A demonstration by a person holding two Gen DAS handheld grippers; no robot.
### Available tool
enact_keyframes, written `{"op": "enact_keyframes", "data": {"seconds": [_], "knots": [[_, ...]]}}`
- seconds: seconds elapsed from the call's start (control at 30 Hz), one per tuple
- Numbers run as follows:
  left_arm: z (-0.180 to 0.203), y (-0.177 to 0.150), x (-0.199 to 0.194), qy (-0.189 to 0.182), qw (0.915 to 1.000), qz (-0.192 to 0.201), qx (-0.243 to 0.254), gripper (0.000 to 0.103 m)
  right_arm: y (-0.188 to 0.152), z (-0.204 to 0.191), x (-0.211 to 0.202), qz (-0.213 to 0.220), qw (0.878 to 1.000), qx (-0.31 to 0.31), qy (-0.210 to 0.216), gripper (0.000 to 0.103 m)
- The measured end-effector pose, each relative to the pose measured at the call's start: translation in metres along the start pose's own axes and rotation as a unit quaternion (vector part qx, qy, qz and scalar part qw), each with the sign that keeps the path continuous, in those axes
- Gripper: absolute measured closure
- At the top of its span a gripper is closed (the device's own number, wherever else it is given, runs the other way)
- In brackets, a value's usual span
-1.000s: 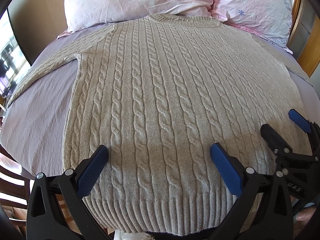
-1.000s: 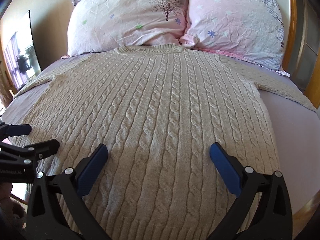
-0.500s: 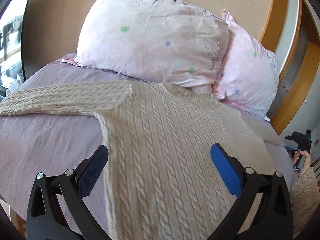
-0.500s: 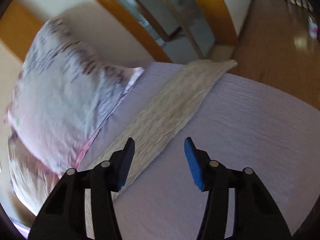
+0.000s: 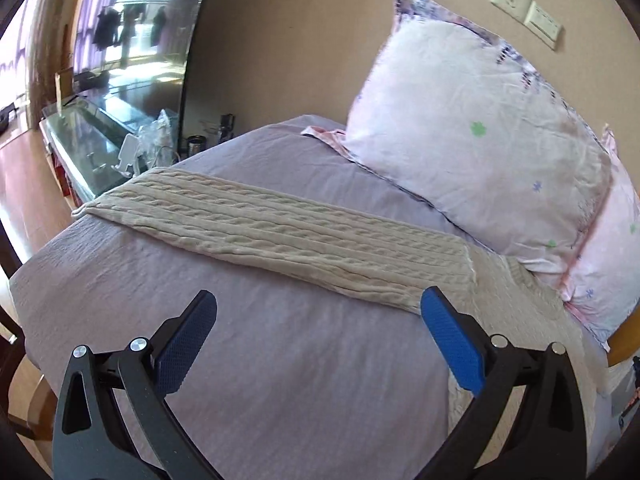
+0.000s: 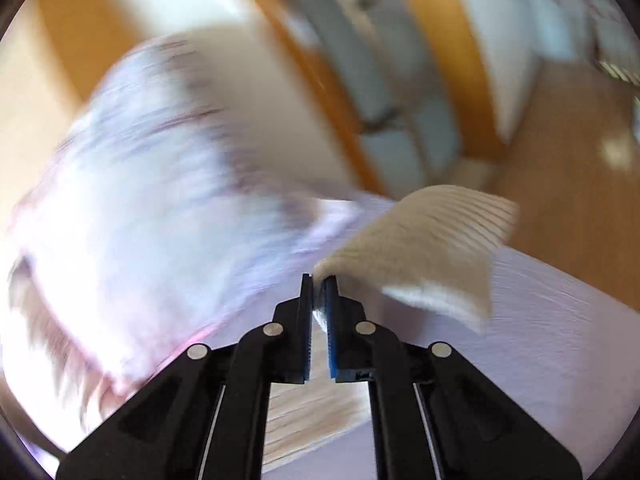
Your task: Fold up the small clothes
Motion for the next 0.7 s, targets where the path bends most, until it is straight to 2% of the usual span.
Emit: {"op": "enact_keyframes", "data": {"seconds": [0.07,0.13,0.2,0.23,0.3,0.33,0.37,0.4,0.47,0.5,0.63,0.7], "knots": [[-0.021,0.005,0.004,-0.021,0.9986,0.004,-0.049,0.001,-0.026,-0.084,-0.001,-0.019,0.994,-0.08,0.07,0.097],[-0.041,0.008,0.011,-0.032,0.9936,-0.011,-0.107,0.001,-0.068,-0.161,0.004,-0.054,0.978,-0.143,0.143,0.097],[-0.055,0.007,0.019,-0.053,0.9846,-0.032,-0.164,0.001,-0.124,-0.226,0.017,-0.121,0.951,-0.189,0.211,0.097],[-0.062,0.007,0.023,-0.063,0.9794,-0.038,-0.188,0.004,-0.158,-0.254,0.028,-0.175,0.931,-0.214,0.24,0.092],[-0.073,0.01,0.03,-0.061,0.9727,-0.043,-0.22,0.009,-0.217,-0.288,0.043,-0.271,0.892,-0.237,0.273,0.086],[-0.078,0.011,0.032,-0.06,0.9706,-0.041,-0.229,0.014,-0.232,-0.295,0.045,-0.295,0.882,-0.234,0.283,0.083],[-0.082,0.012,0.033,-0.058,0.9687,-0.039,-0.238,0.017,-0.236,-0.295,0.044,-0.297,0.881,-0.224,0.293,0.081],[-0.087,0.014,0.035,-0.056,0.9664,-0.038,-0.248,0.018,-0.235,-0.29,0.037,-0.285,0.886,-0.217,0.296,0.077],[-0.099,0.02,0.039,-0.05,0.9609,-0.034,-0.27,0.025,-0.212,-0.277,0.032,-0.243,0.905,-0.205,0.284,0.046],[-0.106,0.022,0.041,-0.044,0.9576,-0.029,-0.283,0.026,-0.201,-0.267,0.029,-0.227,0.912,-0.197,0.279,0.041],[-0.136,0.037,0.051,-0.021,0.9404,-0.009,-0.339,0.04,-0.163,-0.233,0.017,-0.192,0.93,-0.176,0.26,0.036],[-0.147,0.044,0.057,-0.011,0.9347,-0.008,-0.355,0.048,-0.155,-0.213,0.006,-0.178,0.937,-0.173,0.248,0.034]]}}
Point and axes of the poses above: each gripper's, at about its wrist camera, not at the fingertips, and x roughly the way its jaws point, z to its right, y to its top, the point moved 2 cm from there along x, roughly the way its jaws point, and after that the axes turned 3 degrees about y, right-handed, at the moved point
